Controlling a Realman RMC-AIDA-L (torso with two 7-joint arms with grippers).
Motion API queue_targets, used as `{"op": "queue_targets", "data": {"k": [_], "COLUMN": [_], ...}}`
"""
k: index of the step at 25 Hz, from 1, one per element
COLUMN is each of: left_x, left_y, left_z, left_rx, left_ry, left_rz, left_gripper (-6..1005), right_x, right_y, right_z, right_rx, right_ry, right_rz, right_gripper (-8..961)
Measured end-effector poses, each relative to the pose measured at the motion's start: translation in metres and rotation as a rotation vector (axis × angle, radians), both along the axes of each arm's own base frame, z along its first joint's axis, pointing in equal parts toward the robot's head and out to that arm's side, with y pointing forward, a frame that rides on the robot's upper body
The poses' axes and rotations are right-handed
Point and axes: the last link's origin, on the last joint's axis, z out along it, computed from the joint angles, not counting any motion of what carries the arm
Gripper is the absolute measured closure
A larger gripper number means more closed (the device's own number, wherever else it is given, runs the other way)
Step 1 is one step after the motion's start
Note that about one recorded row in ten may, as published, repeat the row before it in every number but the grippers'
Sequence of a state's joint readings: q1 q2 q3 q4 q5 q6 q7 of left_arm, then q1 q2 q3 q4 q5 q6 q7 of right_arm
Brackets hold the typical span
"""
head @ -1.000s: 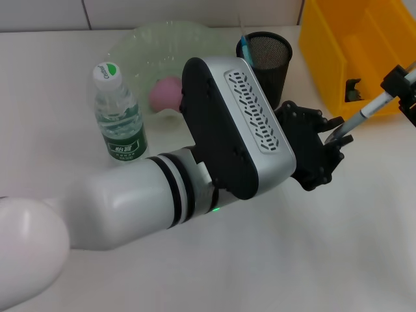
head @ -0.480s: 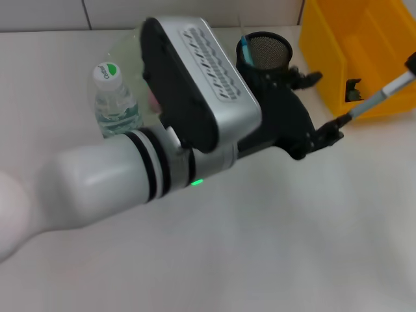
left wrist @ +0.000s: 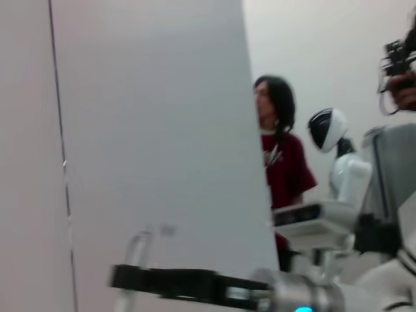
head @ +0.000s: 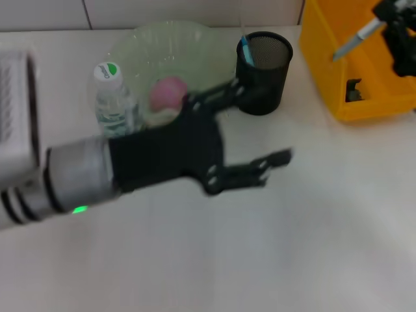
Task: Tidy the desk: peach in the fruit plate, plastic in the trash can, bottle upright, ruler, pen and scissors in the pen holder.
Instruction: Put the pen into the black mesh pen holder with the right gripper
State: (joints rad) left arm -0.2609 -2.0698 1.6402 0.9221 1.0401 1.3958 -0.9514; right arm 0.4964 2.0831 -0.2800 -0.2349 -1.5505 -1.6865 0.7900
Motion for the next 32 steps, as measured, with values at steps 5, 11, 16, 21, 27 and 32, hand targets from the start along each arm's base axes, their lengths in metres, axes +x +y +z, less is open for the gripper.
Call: {"op": "queue_targets", "data": {"k": [5, 11, 16, 21, 27, 32], "left_x": [-0.056, -0.081, -0.079, -0.077, -0.074, -0.073], "left_y": [-0.014, -0.036, -0.036, -0.034, -0.032, -0.031], "left_z": [-0.016, -0.027, -0.026, -0.025, -0.024, -0.024], "left_rx": [-0.082, -0.092, -0.089, -0.084, -0.082, -0.082], "left_ry": [-0.054, -0.027, -0.034, -0.036, -0.036, -0.036], "left_rz": [0.09, 0.164, 0.155, 0.146, 0.133, 0.126], "left_gripper": [195, 196, 197, 198, 199, 199], "right_x": [-0.025, -0.041, -0.046, -0.043, -0.041, -0.037], "right_y": [0.035, 0.071, 0.083, 0.084, 0.083, 0.081], "right_z": [-0.024, -0.043, -0.055, -0.066, -0.074, -0.074], "right_rx": [0.045, 0.004, -0.032, -0.073, -0.106, -0.11], "right_ry": [-0.109, -0.181, -0.241, -0.307, -0.346, -0.359], "right_rz": [-0.008, -0.096, -0.134, -0.152, -0.157, -0.164], "right_gripper": [785, 768, 754, 739, 722, 708]}}
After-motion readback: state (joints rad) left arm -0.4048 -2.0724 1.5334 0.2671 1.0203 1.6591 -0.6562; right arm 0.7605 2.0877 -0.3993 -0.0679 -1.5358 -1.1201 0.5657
